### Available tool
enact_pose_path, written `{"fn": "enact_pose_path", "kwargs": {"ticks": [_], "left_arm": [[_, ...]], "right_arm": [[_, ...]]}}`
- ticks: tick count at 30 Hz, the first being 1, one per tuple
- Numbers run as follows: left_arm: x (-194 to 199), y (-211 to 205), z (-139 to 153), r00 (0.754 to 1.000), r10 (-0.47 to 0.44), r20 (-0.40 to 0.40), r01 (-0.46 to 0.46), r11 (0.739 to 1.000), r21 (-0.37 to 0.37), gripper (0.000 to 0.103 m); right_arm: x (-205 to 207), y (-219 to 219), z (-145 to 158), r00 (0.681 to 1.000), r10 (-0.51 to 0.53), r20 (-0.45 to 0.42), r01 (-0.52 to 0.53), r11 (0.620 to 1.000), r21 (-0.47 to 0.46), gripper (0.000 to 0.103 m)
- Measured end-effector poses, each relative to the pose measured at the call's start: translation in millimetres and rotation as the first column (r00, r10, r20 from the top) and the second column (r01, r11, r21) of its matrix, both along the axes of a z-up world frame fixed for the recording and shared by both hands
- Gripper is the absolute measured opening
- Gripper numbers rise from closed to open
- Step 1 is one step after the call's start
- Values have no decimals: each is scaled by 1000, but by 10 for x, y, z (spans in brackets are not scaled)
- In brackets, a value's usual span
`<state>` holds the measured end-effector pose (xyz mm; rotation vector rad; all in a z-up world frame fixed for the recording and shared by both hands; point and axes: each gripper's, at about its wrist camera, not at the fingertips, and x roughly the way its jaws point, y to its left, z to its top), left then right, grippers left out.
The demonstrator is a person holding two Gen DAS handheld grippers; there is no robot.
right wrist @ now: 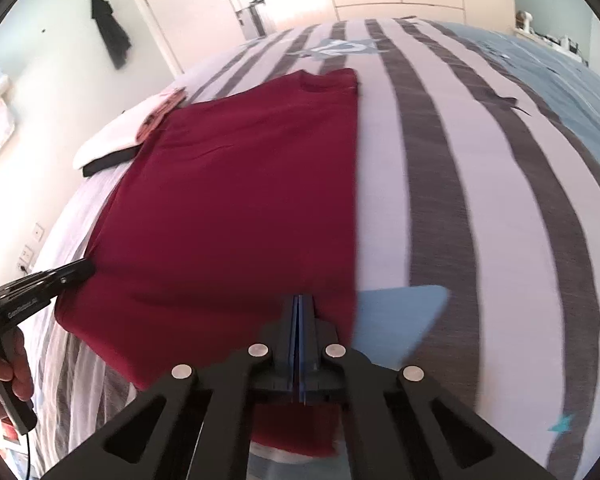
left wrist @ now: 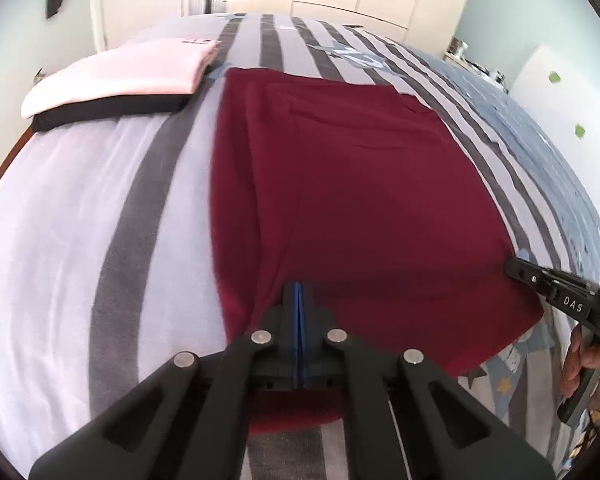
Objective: Fold clothes
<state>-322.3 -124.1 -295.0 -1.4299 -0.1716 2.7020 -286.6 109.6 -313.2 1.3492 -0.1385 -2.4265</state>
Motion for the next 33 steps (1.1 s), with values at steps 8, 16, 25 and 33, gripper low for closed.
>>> {"fn": "enact_pose_path", "kwargs": {"ticks": [8, 16, 25, 33], "left_arm": [[-335, -37, 96, 997, 64, -44, -64, 998, 12, 8], [-542, -77, -177, 999, 42, -5, -42, 999, 5, 22], [-431, -384, 44, 991, 131, -27, -130, 991, 36, 34], [88, -757, 258, 979, 203, -11, -202, 976, 77, 52]], "right_arm": [[-234, -94, 238, 998, -40, -41, 39, 999, -36, 10], [-476, -171, -31, 999, -38, -14, 38, 999, -35, 11], [-498, -7, 109, 998, -53, -22, 53, 999, 5, 15], [-237, 244, 272, 996, -91, 11, 91, 996, -3, 29]]}}
